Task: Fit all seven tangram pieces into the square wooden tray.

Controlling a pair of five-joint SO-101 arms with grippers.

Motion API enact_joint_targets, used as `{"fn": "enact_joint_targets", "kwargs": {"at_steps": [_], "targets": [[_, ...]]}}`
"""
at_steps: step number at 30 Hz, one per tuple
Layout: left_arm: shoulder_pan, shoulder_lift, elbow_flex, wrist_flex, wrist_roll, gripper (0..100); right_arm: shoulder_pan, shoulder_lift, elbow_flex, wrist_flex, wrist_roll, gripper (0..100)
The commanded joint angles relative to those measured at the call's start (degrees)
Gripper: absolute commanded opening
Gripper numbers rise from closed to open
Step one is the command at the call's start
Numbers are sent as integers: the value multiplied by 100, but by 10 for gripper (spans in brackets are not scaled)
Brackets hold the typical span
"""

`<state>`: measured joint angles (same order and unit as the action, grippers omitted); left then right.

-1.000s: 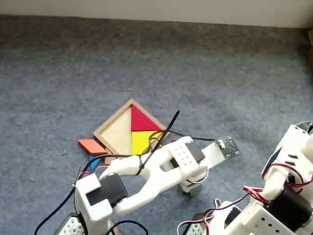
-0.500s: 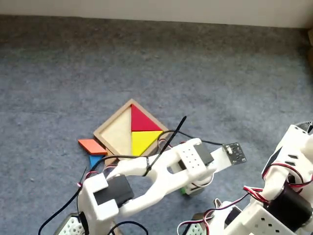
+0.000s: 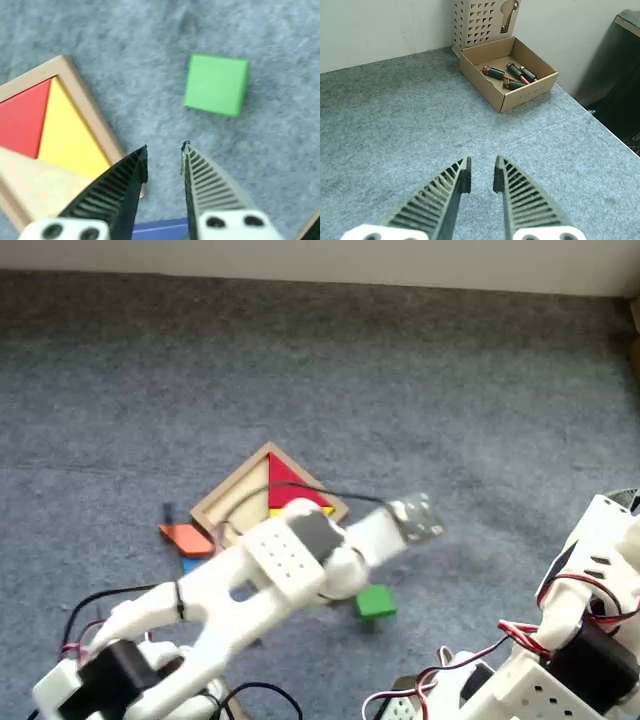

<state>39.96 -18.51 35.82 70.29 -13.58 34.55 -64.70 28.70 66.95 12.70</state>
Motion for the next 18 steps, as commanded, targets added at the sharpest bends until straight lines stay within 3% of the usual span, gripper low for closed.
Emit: {"fn": "enact_joint_targets", "kwargs": {"at_steps": [1,4,9,14,18], "targets": [[-787,-716,198,44,-703,120,-84,-31,145,154,-9,93],[-1103,-1015,382,44,-870,120,-330,-31,347,189,-9,93],[-1077,-1121,435,18,-826,153,-804,-40,919,488,-9,93],[-646,-1112,444,-9,290,309,-822,-40,1516,945,-9,93],[4,-1059,637,-501,422,301,-813,-57,2000,1103,-9,93]]}}
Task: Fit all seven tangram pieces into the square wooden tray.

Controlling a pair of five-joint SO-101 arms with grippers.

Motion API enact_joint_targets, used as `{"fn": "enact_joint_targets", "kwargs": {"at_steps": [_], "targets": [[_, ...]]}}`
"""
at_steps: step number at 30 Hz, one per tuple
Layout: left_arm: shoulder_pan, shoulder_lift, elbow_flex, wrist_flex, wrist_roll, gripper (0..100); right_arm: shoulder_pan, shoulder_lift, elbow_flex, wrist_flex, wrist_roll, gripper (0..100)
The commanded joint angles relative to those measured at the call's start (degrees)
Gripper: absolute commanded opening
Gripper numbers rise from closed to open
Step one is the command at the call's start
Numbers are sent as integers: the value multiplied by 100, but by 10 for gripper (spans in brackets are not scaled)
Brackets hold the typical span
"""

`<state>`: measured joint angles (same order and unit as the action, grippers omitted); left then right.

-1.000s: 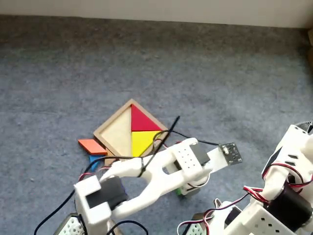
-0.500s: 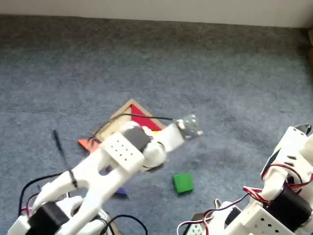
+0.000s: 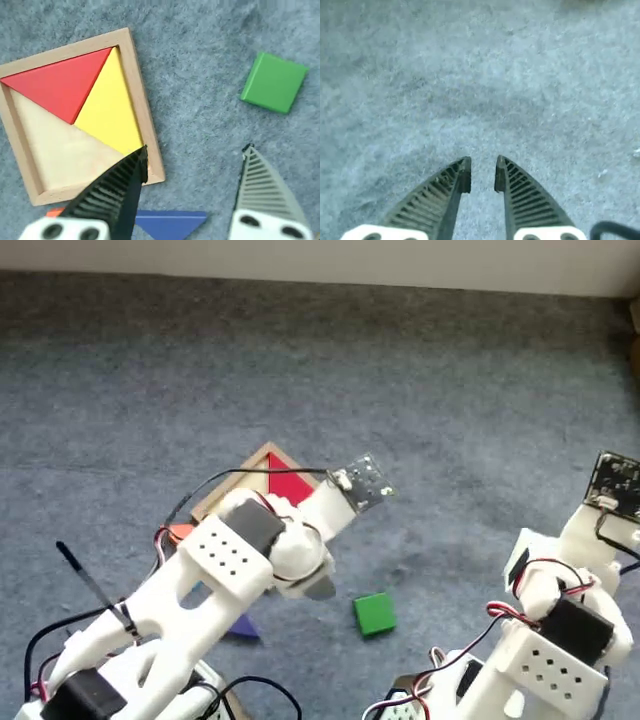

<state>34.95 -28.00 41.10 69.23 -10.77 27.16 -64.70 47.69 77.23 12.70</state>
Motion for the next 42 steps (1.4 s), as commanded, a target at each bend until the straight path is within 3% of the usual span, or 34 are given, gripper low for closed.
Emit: {"fn": "enact_joint_targets", "kwargs": {"at_steps": [1,6,14,26,34,42], "targets": [[673,-31,215,-624,176,301,-75,-127,224,75,-9,93],[1182,866,382,-1503,659,304,-75,-1147,919,84,-9,92],[1288,2589,-673,-1547,976,305,-75,-2949,1727,-233,-9,92],[1771,3609,-1692,-1064,993,294,-75,-2905,1798,-277,-9,92],[1877,4391,-2492,-457,958,171,-75,-2905,1798,-277,-9,92],[1833,3987,-2079,-369,949,136,-75,-2905,1798,-277,-9,92]]}}
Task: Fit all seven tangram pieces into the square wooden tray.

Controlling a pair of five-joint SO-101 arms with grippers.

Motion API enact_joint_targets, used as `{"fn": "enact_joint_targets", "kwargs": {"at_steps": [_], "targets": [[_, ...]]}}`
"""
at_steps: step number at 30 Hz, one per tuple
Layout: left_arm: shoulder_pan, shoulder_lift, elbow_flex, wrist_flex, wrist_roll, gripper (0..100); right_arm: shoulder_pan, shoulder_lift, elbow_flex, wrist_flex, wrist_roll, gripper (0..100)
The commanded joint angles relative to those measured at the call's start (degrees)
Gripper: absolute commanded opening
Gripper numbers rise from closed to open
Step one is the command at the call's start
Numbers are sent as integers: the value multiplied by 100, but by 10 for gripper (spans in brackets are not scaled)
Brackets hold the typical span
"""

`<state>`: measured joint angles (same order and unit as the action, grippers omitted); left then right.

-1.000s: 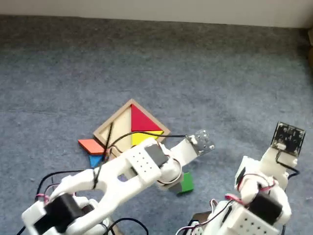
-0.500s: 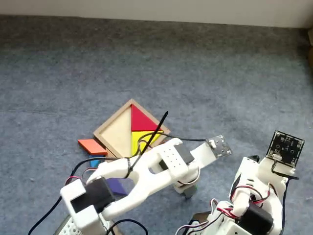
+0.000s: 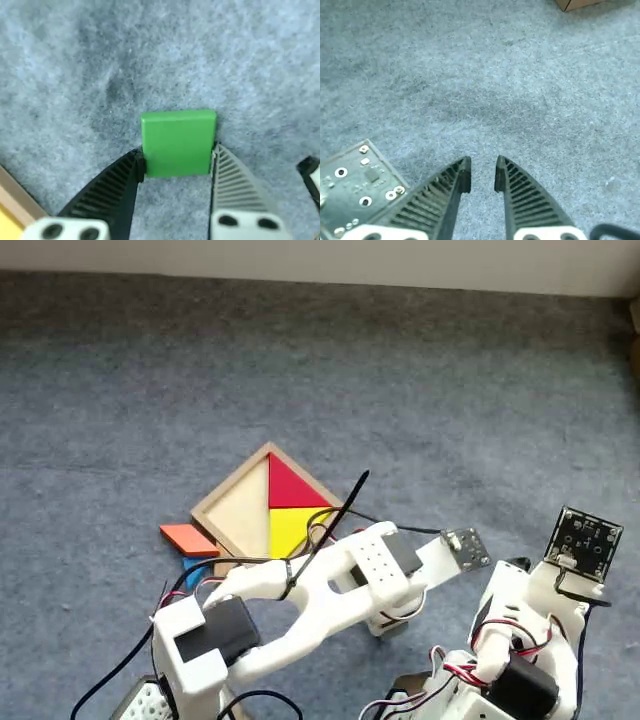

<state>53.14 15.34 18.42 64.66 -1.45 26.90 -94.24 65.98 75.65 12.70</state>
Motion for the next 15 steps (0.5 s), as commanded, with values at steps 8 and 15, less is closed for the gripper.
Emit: {"fn": "enact_joint_targets", "kwargs": {"at_steps": [8,15], "targets": [[-374,-2167,1341,325,-44,139,-48,31,-31,-119,-9,92],[-1429,-3204,1771,440,-695,140,-48,31,-22,-119,-9,92]]}}
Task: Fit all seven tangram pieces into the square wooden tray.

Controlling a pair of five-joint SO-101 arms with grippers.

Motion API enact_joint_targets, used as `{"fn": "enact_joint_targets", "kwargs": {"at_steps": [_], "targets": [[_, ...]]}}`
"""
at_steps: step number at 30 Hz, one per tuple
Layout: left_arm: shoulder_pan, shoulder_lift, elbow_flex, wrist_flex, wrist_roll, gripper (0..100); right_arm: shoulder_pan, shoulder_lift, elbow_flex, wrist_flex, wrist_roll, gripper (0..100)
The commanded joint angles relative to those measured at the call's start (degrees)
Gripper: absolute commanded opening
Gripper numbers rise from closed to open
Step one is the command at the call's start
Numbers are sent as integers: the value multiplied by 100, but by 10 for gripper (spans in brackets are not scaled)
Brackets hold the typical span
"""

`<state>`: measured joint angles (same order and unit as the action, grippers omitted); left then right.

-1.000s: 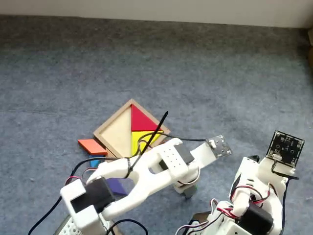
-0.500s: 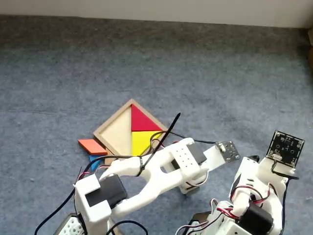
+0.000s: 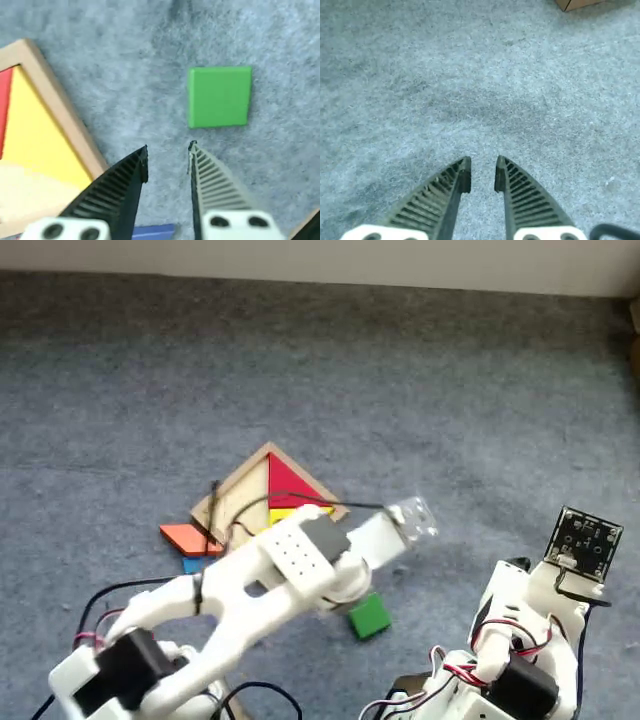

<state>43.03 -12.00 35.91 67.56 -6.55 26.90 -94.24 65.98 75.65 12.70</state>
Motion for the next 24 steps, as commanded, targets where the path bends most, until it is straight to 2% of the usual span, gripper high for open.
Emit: {"fn": "enact_joint_targets", "kwargs": {"at_steps": [1,5,10,16,20,24], "targets": [[-497,-532,22,167,-237,141,-48,40,-22,-119,-9,92],[-356,-593,-4,211,-193,190,-48,40,-22,-119,-9,92],[321,-558,13,123,897,313,-48,40,-22,-119,-9,92],[1015,-303,198,-659,985,305,-48,40,-22,-119,-9,92],[998,576,75,-1002,1037,305,-48,40,-22,-110,-9,92],[866,1516,-514,-958,1099,305,-48,40,-22,-110,-9,92]]}}
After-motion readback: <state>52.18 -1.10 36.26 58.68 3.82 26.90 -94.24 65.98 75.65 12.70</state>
